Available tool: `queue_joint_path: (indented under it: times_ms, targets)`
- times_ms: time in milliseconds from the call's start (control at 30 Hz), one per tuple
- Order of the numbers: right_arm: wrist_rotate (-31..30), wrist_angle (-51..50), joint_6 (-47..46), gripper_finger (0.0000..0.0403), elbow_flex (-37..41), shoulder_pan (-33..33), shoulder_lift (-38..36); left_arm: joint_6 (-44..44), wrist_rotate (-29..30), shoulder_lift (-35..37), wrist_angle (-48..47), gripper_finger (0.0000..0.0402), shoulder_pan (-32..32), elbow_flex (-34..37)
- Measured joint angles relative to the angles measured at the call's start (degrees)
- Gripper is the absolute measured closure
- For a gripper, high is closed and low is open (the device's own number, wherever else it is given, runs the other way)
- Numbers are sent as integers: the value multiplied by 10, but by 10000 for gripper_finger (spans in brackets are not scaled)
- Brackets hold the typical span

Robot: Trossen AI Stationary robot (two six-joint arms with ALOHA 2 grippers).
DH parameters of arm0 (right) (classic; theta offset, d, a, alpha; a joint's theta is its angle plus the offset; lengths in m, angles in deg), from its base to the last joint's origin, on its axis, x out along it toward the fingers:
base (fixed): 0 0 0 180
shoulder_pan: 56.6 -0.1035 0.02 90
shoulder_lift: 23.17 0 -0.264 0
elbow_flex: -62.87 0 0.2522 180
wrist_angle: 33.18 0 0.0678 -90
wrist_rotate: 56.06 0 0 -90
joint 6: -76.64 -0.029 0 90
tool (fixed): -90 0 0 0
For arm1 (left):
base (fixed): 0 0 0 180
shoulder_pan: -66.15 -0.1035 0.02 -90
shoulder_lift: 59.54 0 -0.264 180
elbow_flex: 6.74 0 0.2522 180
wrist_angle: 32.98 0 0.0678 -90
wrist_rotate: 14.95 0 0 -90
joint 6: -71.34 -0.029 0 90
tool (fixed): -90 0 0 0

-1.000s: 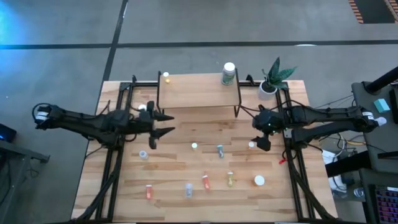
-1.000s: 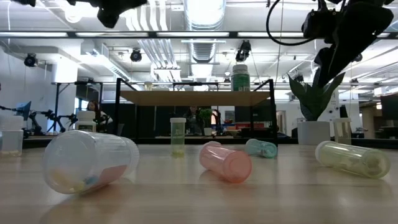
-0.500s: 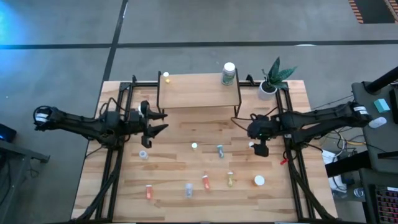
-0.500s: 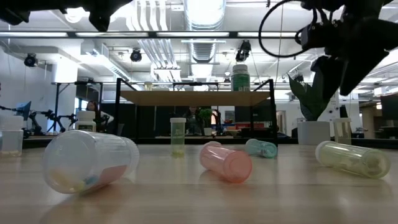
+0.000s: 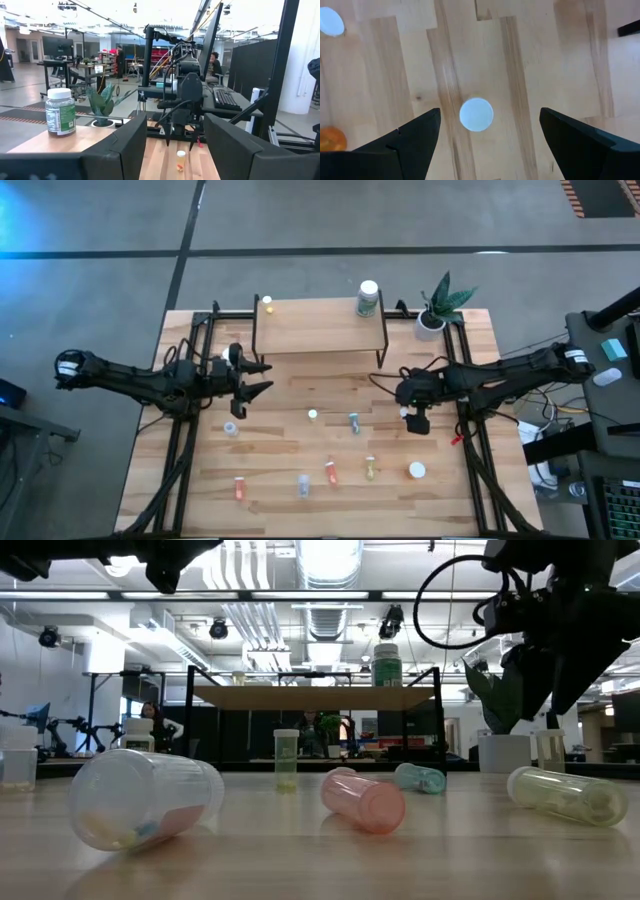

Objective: Pick and place medicine bottles onto shelf by color
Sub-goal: Put the yellow pill bottle on the shelf

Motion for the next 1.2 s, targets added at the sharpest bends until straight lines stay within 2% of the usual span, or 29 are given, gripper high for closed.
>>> queue_joint_path:
  times_ms: [233,800,1200]
  targets:
    - [5,27,-21,74,29,-4,-37,0,-1,-1,-1,221,0,0]
    - [1,60,-33,74,52,-4,-27,0,-1,-8,1,221,0,-1]
    - [-6,76,-31,74,56,-4,36,-1,-1,-8,0,221,0,-1]
